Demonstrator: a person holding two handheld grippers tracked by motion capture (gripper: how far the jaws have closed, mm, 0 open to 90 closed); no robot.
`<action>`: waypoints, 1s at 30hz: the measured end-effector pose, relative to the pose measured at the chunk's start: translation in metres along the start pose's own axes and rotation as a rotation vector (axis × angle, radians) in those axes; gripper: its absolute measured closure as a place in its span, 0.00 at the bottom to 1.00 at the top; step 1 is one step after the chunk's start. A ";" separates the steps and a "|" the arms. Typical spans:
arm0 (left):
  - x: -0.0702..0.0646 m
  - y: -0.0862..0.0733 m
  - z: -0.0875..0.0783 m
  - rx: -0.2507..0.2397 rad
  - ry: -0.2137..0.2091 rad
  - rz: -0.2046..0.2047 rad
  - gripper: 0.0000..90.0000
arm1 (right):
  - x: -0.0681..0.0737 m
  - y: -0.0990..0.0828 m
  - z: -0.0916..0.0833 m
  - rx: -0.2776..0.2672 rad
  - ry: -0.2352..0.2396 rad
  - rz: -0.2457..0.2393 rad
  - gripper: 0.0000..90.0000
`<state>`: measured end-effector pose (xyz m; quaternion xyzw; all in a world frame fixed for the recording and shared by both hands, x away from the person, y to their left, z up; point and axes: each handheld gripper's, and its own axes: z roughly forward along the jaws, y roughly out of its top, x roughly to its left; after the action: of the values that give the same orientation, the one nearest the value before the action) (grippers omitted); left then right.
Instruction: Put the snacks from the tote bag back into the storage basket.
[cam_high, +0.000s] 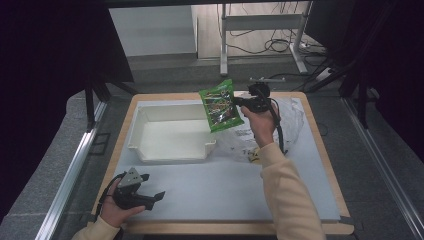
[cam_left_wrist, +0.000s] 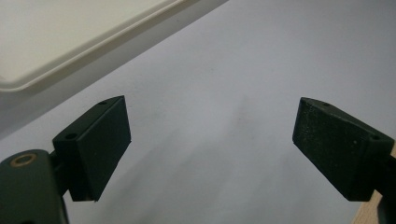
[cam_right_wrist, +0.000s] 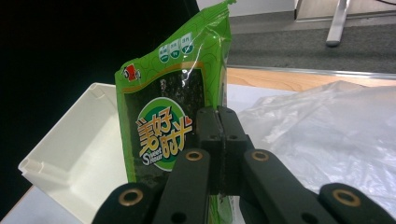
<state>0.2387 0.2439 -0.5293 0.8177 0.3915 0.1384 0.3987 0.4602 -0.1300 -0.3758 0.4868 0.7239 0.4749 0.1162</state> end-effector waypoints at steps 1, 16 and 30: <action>0.000 0.000 0.000 -0.001 0.000 0.000 0.13 | 0.001 0.000 0.001 0.000 0.002 -0.004 1.00; 0.000 0.000 0.000 -0.005 -0.004 -0.001 0.13 | 0.019 0.004 0.013 0.005 0.034 -0.014 1.00; 0.000 0.000 -0.001 -0.010 -0.006 -0.002 0.13 | 0.032 0.001 0.034 0.021 0.070 -0.014 1.00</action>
<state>0.2386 0.2447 -0.5285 0.8157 0.3907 0.1375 0.4039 0.4659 -0.0842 -0.3834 0.4659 0.7359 0.4832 0.0888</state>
